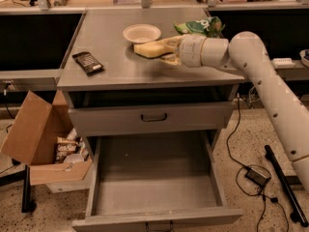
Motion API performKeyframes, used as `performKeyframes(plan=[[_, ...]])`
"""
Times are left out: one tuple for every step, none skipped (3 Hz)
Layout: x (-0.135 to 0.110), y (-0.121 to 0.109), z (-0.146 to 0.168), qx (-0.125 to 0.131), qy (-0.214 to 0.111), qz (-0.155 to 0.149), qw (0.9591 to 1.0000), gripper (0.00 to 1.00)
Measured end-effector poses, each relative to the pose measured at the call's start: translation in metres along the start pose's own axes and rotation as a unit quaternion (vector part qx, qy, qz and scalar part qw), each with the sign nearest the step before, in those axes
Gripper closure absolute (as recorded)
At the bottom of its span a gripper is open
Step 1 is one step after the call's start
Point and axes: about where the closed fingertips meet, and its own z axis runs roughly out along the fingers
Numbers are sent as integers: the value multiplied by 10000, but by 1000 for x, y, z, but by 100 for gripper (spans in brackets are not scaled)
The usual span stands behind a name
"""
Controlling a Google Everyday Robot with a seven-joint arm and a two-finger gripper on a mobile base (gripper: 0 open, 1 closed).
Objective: Pick sponge from middle drawer and place on counter
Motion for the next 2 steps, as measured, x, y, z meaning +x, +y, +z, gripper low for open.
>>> performKeyframes(plan=[[9,-1,8,1,5,134,9999,12],[17,-1,13,-29,17,219,9998,0]])
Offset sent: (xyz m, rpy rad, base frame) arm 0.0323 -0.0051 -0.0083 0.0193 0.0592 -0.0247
